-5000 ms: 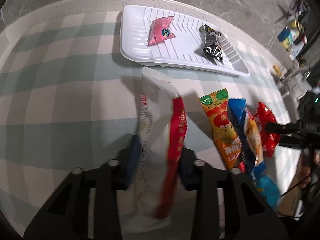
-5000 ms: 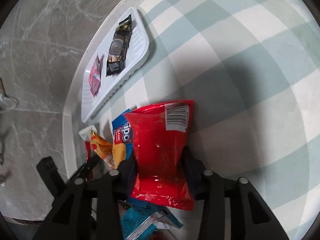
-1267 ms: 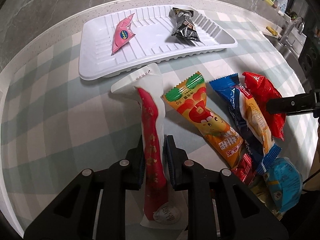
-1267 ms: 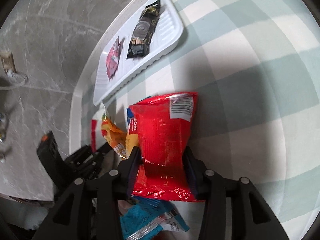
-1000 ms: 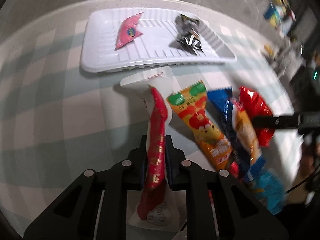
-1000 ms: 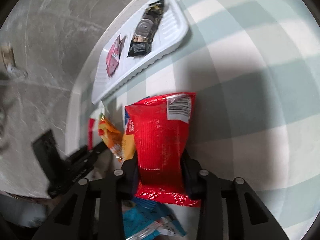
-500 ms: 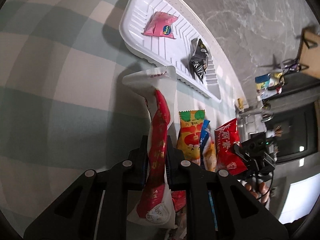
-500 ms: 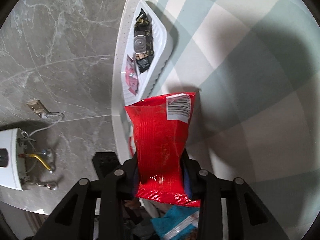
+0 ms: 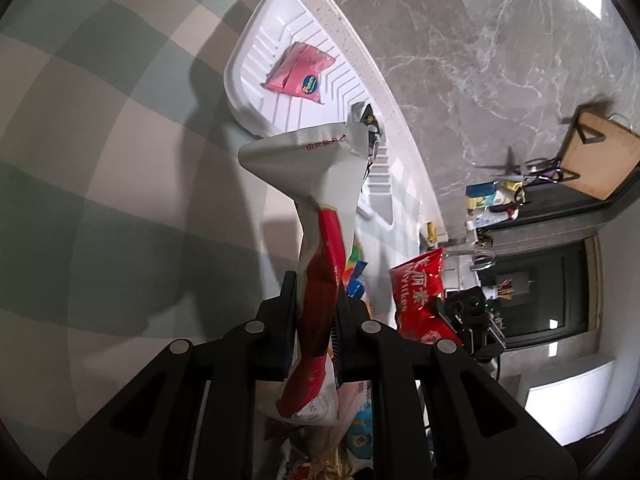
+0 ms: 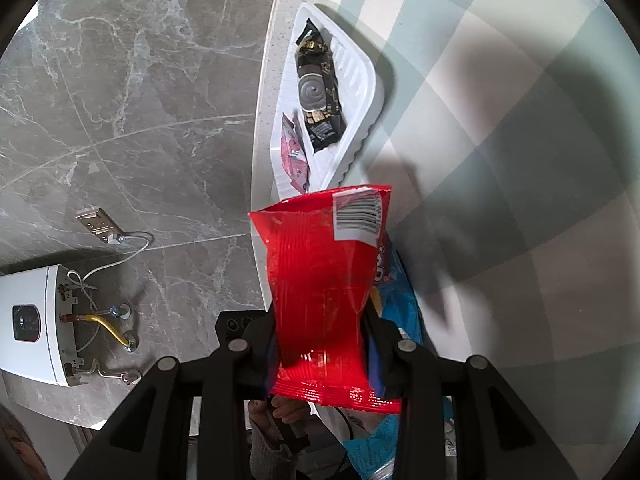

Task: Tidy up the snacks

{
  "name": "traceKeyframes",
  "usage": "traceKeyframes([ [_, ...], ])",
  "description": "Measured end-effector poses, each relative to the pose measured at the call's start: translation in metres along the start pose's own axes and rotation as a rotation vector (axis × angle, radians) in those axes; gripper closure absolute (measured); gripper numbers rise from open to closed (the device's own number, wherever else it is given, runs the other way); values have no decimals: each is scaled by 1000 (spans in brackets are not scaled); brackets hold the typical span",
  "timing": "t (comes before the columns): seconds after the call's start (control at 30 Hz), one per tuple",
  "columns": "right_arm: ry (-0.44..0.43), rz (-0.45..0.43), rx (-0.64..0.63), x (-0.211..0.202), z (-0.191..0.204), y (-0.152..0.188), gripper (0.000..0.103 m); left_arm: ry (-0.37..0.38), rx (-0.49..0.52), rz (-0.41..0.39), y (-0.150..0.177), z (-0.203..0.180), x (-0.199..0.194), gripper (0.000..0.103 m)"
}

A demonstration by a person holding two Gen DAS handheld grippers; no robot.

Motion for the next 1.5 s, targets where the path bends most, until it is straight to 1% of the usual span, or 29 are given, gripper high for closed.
traceKeyframes([
  [0.27,-17,-2,4,1,5,-4,66,71,3,-24,-7,-10,-9,91],
  [0.5,-25,-1,-2,1,9,-12,66,112,8,-68,-24,-16,-24,91],
  [0.67,-30,-1,-9,3,15,-20,65,140,10,-96,-45,-25,-32,91],
  [0.83,-24,1,-21,5,23,-31,64,153,34,-119,-71,-38,-41,91],
  [1.13,-18,3,-55,13,45,-64,63,103,90,-126,-122,-60,-51,91],
  [1.37,-19,8,-63,25,59,-100,62,51,108,-108,-162,-65,-44,91],
  [1.5,-19,14,-52,35,62,-123,61,5,107,-91,-182,-61,-36,90],
])
Point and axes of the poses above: each gripper's, at about its wrist camera, not at the fingertips, and x roughly the way its jaws point, z to its left, y to its underside, the point moved 7 cm from there along x, roughly the way its jaws point, and after that the axes turned 15 degrees about z, right-handed, at the moved point
